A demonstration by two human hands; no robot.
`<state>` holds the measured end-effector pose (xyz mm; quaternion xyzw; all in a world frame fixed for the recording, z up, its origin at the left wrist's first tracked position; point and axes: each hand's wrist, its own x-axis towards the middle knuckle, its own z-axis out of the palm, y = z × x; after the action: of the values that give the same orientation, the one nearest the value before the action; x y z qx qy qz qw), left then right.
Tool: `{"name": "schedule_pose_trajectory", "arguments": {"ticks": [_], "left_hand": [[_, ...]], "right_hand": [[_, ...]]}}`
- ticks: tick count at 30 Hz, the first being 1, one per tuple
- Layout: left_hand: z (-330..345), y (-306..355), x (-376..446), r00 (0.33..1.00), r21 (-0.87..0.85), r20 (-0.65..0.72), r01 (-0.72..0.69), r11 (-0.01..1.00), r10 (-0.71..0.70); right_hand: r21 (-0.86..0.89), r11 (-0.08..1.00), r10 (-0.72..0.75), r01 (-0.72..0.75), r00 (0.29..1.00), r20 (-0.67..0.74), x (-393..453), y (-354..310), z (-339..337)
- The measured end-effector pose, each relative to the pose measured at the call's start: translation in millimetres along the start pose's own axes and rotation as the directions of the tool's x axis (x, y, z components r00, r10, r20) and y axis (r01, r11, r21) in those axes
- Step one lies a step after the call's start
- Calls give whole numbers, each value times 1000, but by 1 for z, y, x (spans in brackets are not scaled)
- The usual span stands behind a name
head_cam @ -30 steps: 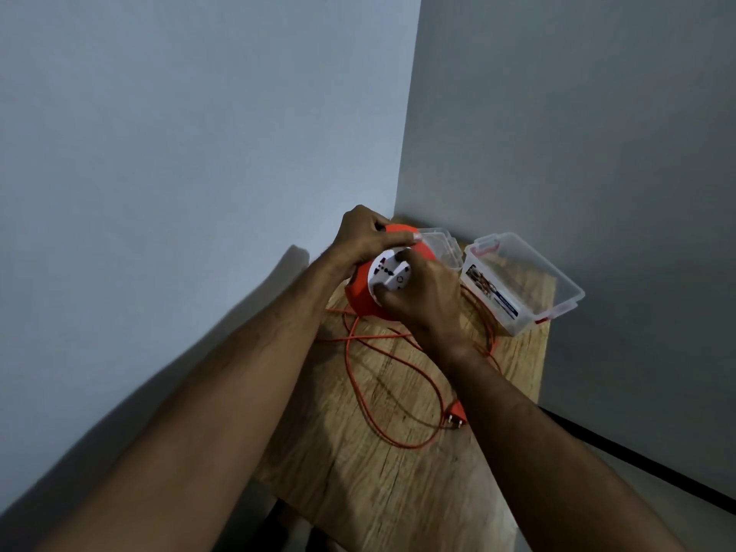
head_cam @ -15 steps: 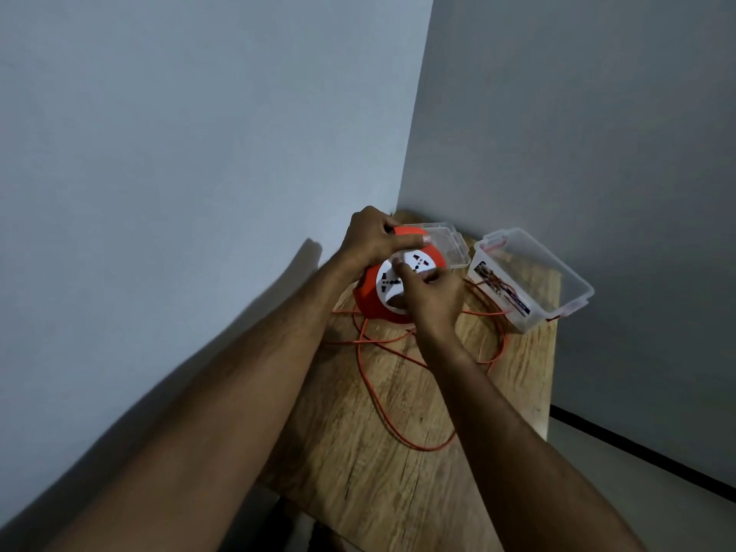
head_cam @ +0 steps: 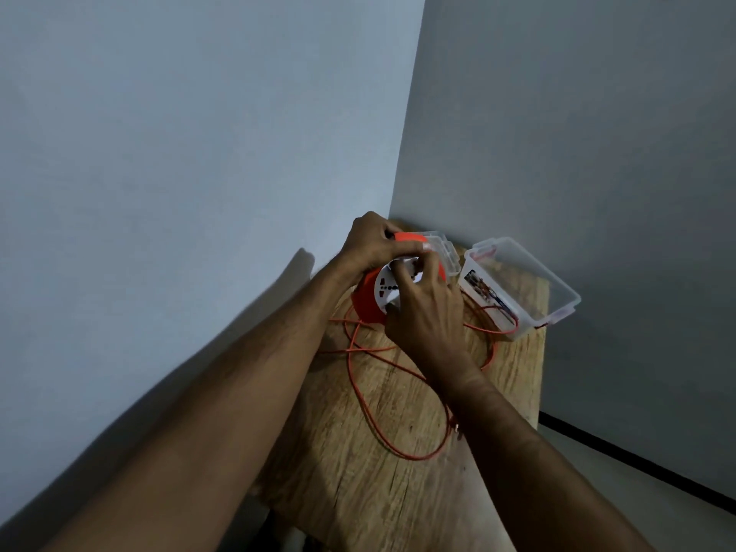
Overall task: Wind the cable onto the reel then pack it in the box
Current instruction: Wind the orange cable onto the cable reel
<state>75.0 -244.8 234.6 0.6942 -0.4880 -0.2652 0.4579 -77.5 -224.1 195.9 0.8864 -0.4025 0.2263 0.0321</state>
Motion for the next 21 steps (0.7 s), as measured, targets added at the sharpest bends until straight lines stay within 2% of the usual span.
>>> {"name": "schedule_pose_trajectory", "arguments": {"ticks": [4,8,10,12,15,19,21], "left_hand": [[6,7,3,1000,9,6,-10,1000,10],[10,9,5,1000,12,6,-14,1000,14],[11,8,6,1000,4,-6,-19,1000,19],[12,7,6,1000,-21,-30,-11,1000,11],[15,6,6,998,-25,-58,-19,1000,17],[17,7,10,995,18,-91,-32,999,34],[19,7,11,993,28,-108,-48,998,51]], "right_hand": [[72,997,-15,15,1000,4,9,11,-1],[191,981,-7,23,997,-81,10,19,-7],[292,954,89,-64,993,-74,10,20,-11],[457,864,253,-213,967,-27,11,19,-11],[626,697,471,-349,882,-33,12,12,-6],[738,477,673,-477,739,42,19,2,0],[787,296,756,-541,636,153,22,-2,6]]}}
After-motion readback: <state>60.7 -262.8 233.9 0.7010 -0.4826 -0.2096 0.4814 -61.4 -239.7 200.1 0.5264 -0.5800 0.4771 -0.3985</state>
